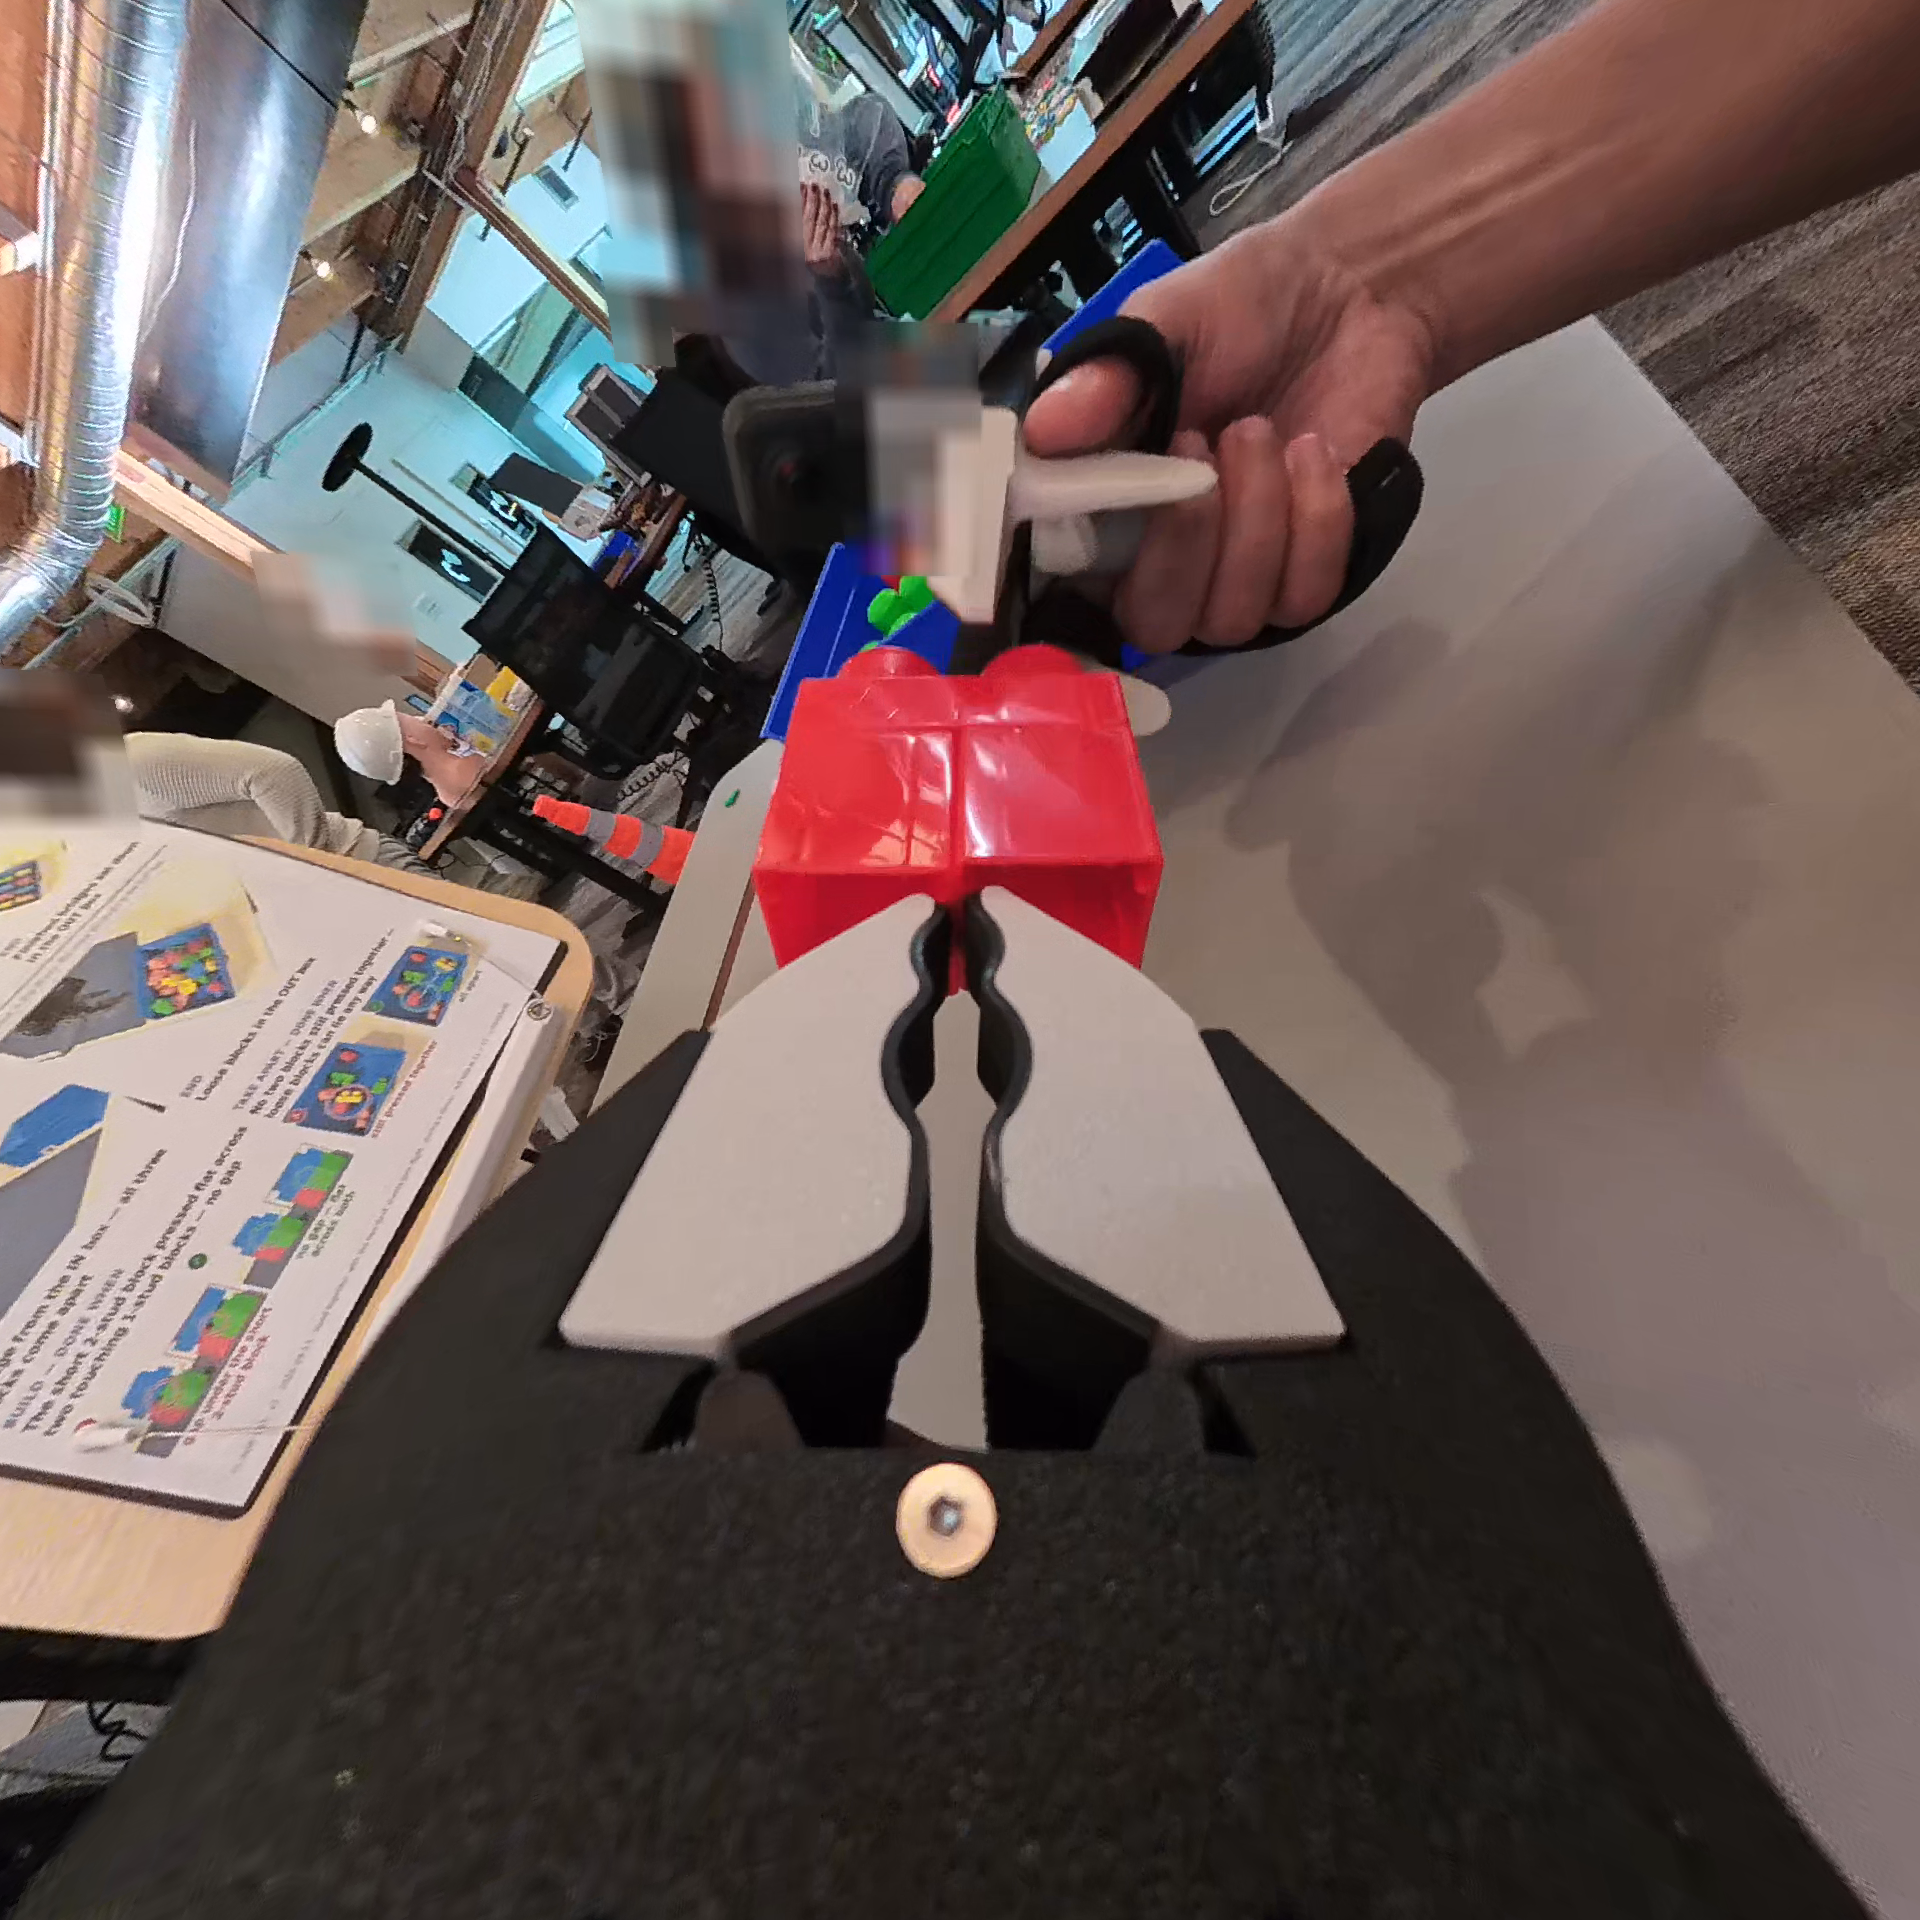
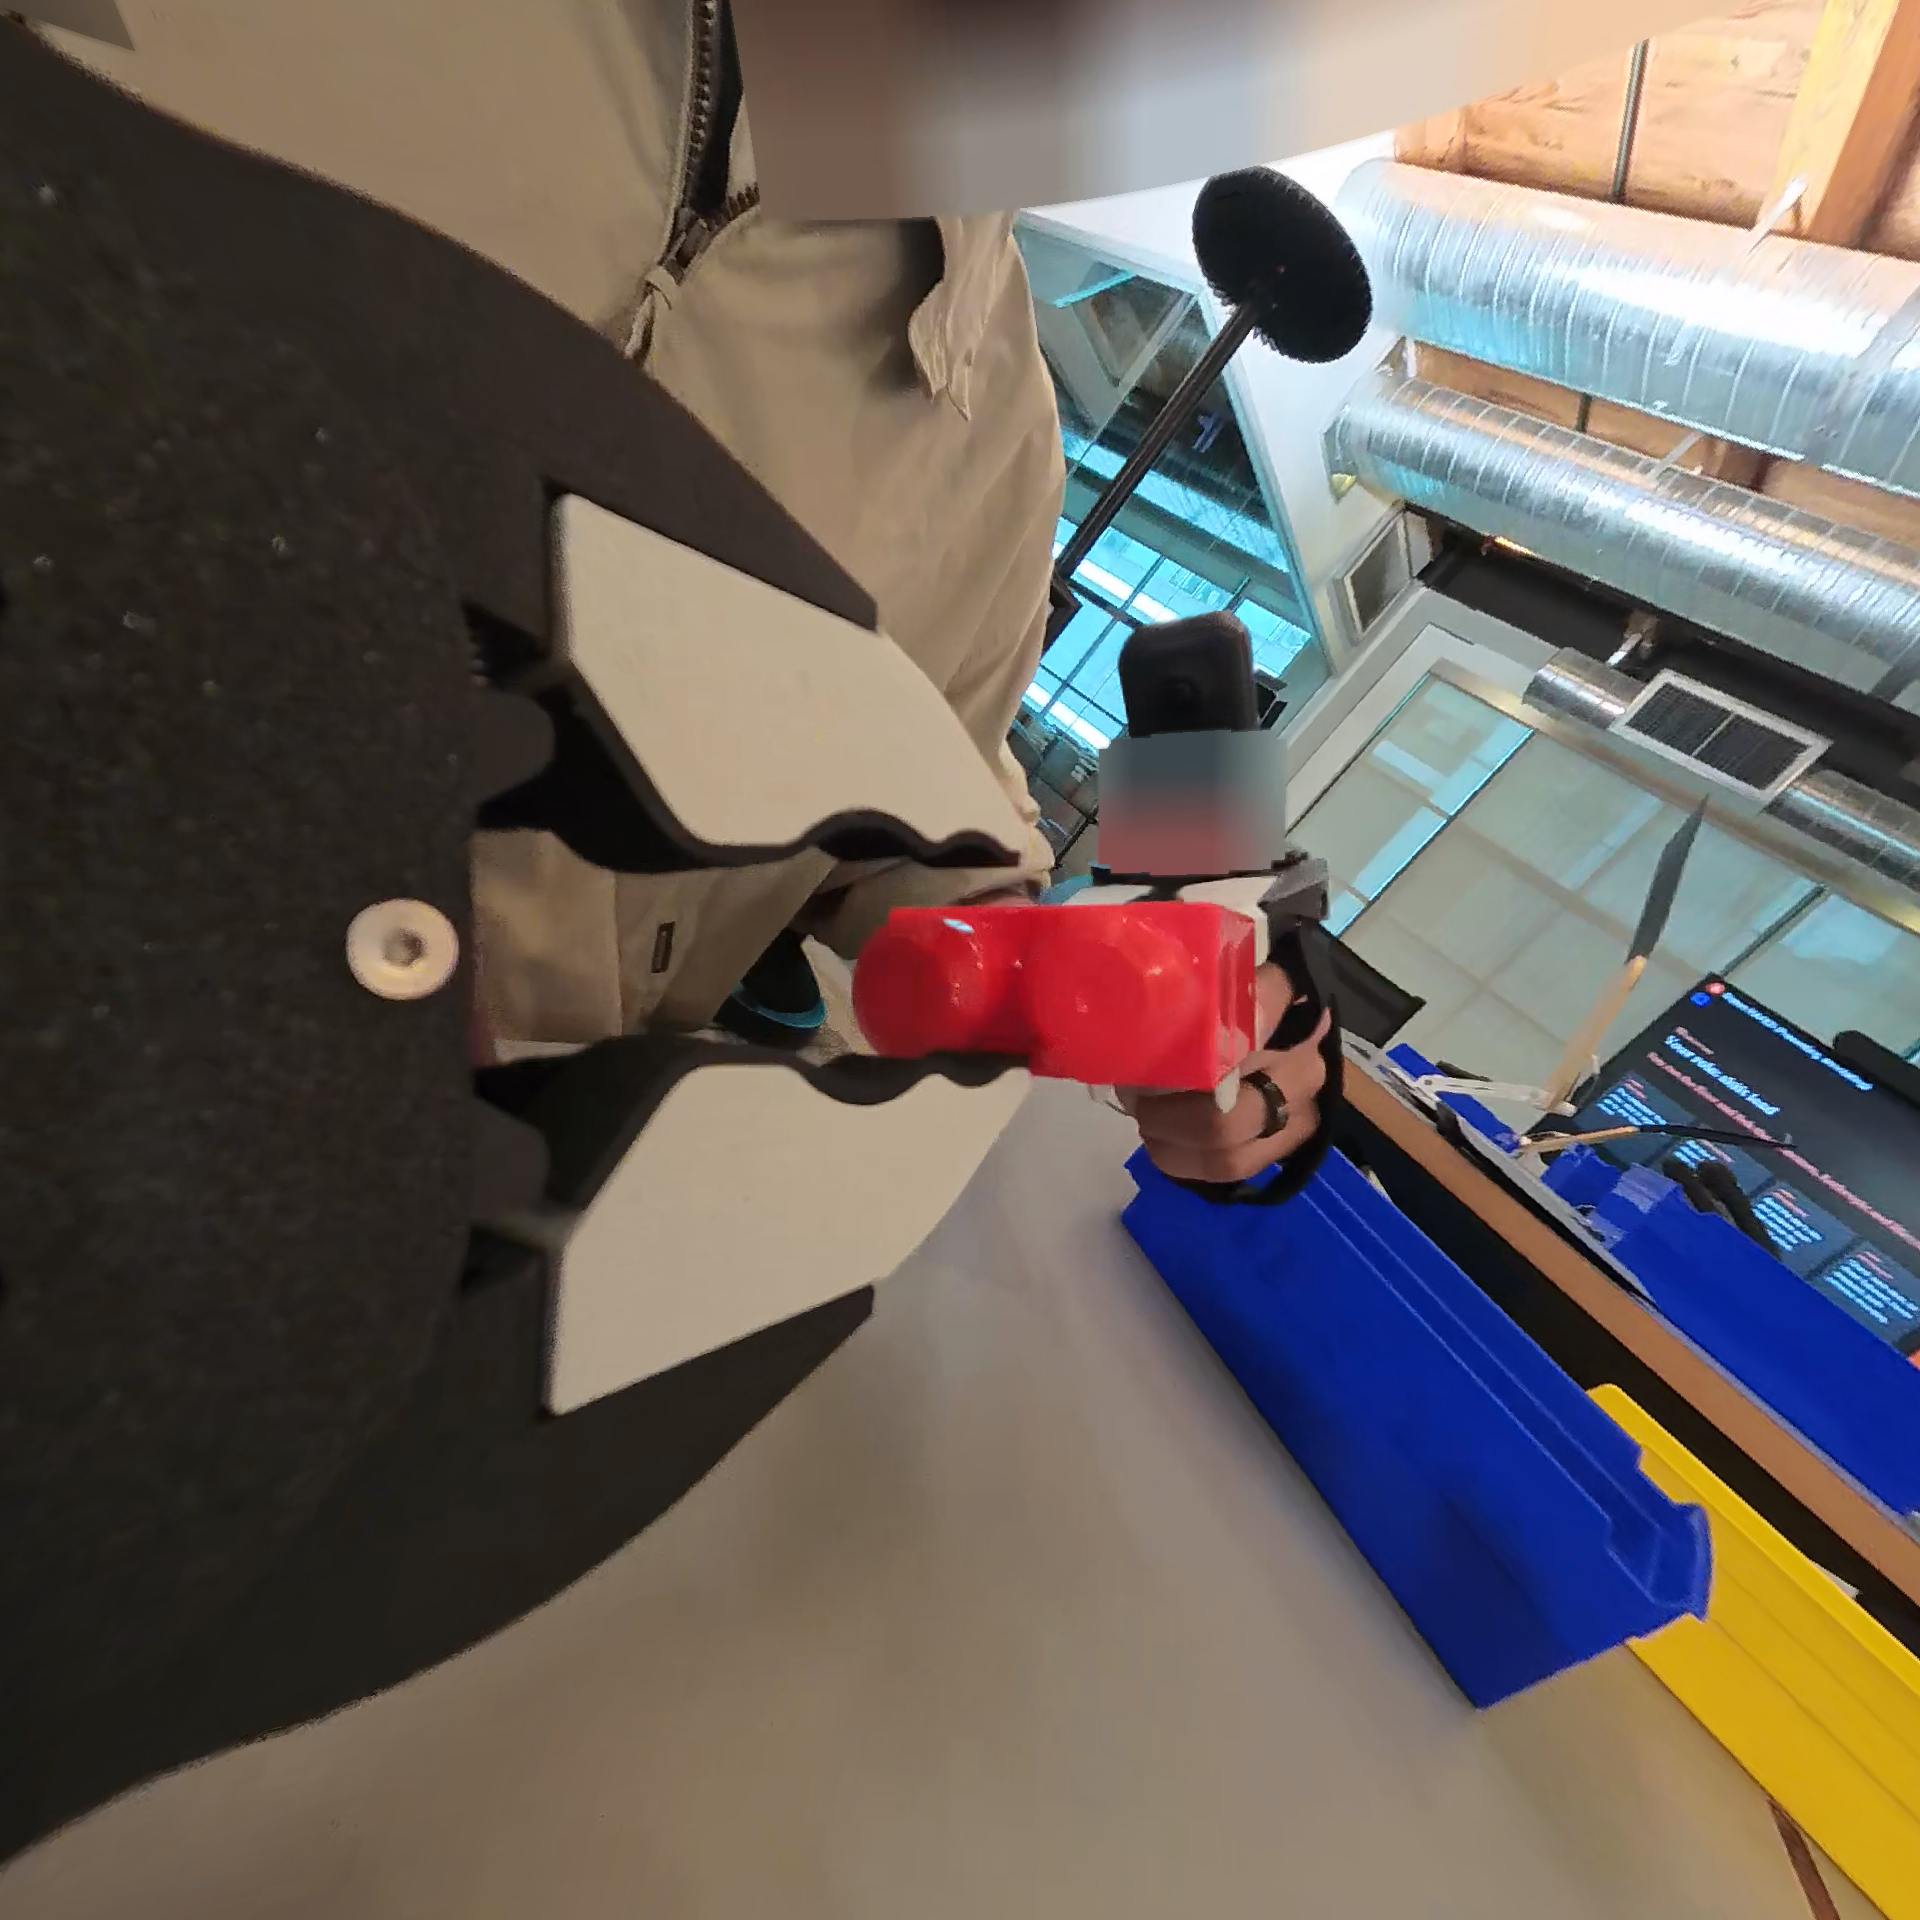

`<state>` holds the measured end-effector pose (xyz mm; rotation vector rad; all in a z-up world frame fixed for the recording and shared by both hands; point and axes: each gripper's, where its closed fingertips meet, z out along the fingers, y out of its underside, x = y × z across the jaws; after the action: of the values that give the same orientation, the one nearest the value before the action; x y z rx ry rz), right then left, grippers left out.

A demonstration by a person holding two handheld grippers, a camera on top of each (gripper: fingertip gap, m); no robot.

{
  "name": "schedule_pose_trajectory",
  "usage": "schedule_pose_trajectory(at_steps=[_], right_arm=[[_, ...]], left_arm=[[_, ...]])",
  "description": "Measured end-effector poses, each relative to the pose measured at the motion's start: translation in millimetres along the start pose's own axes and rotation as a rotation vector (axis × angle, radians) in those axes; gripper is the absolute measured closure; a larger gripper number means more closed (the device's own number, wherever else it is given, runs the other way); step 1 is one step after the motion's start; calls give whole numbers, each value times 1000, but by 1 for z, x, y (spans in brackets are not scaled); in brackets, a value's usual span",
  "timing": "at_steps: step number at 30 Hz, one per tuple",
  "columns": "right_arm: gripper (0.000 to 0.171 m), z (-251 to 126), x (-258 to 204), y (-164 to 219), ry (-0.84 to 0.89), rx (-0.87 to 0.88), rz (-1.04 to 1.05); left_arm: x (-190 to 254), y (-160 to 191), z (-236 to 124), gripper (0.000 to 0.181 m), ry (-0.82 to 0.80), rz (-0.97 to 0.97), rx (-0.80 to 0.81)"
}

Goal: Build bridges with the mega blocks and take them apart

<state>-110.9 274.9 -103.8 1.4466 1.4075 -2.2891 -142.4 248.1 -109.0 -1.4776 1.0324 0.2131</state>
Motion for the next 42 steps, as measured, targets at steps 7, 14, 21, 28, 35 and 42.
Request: schedule_pose_trajectory(at_steps=[7,14,21,28,35,42], right_arm=[[151,3,3,-3,50,20,-38],[154,2,8,2,48,36,-3],[155,-1,11,3,58,33,-2],[155,-1,17,4,42,46,23],[155,1,18,-4,40,69,8],[139,1,6,-11,42,43,-51]], left_arm=[[-2,-1,-1,179,-16,-44,23],[2,3,2,179,-2,-59,26],[4,4,6,179,4,-69,32],[5,9,7,180,13,-68,12],[1,12,7,179,-16,-42,1],[-2,-1,-1,179,-46,-44,16]])
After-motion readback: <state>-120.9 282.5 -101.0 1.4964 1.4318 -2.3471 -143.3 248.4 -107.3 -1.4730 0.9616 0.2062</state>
